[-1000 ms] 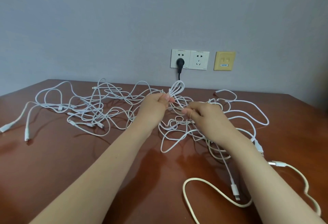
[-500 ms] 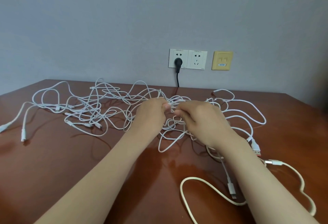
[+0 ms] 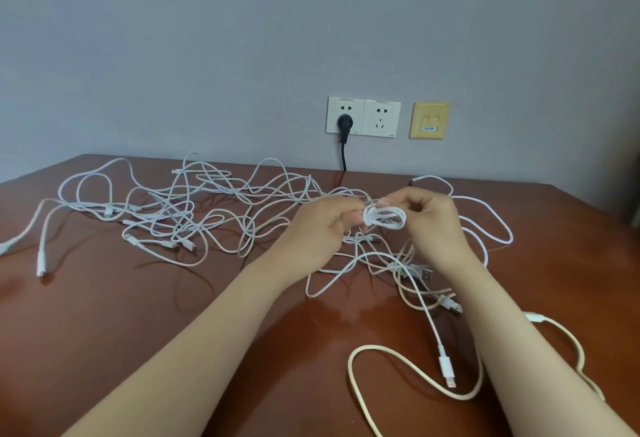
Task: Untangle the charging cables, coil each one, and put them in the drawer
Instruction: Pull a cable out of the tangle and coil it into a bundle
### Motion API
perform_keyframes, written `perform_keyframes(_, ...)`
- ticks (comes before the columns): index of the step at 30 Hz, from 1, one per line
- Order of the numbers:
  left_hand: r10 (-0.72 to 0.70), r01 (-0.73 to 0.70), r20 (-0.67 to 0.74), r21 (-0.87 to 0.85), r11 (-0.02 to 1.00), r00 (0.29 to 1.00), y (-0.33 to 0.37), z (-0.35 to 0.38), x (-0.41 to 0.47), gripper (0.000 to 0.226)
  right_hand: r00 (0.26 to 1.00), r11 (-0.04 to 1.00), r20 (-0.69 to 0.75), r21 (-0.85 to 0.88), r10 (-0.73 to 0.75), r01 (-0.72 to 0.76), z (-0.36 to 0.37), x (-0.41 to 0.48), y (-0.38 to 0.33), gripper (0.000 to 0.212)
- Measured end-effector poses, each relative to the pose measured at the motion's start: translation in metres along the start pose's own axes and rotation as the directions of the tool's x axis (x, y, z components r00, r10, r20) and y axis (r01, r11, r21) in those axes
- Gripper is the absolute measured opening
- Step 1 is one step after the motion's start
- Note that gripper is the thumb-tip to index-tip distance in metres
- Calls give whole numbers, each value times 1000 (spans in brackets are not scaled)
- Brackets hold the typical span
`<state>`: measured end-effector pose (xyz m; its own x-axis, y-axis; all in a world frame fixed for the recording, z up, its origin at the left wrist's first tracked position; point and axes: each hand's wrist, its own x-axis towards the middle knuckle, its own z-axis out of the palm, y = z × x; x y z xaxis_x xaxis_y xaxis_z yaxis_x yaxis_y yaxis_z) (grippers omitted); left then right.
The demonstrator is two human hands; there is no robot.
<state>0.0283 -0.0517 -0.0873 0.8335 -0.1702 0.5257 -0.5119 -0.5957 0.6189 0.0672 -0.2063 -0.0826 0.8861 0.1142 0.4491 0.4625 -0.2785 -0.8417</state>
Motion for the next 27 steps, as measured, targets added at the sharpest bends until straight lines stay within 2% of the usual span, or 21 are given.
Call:
perform_keyframes(8, -249, 213, -200, -188, 959, 947, -8, 0, 9, 39, 993, 957, 42, -266, -109, 116, 13, -2, 2, 26)
perform_keyframes(12, -335, 279, -269, -226, 933, 903, -13, -2, 9, 35, 972, 835, 161, -500, -169, 228, 27, -12, -9, 21)
perform_keyframes(14, -323, 294, -281, -139, 946, 904, -15, -4, 10, 31, 966, 765, 182, -591, -183, 256, 33, -15, -15, 24)
perform_keyframes(16, -288, 307, -284, 22, 952, 915, -16, -6, 10, 27, 965, 695, 193, -670, -178, 262, 34, -17, -18, 26)
perform_keyframes(19, -252, 312, -272, 208, 927, 929, -16, -7, 7, 25, 934, 606, 285, -711, -218, 358, 36, -21, -21, 21)
perform_keyframes(21, -257, 323, -296, 201, 925, 920, -15, -7, 6, 18, 903, 560, 329, -708, -277, 430, 36, -23, -22, 18)
perform_keyframes(23, -275, 330, -311, 139, 934, 910, -12, -8, 5, 11, 885, 506, 316, -731, -343, 457, 37, -22, -22, 22)
perform_keyframes(25, -232, 293, -284, 198, 935, 931, -10, -8, 6, 13, 839, 454, 270, -741, -472, 494, 38, -20, -21, 18)
perform_keyframes(27, -186, 242, -203, 298, 924, 961, -9, -7, 5, 16, 823, 478, 191, -734, -535, 482, 35, -18, -23, 10)
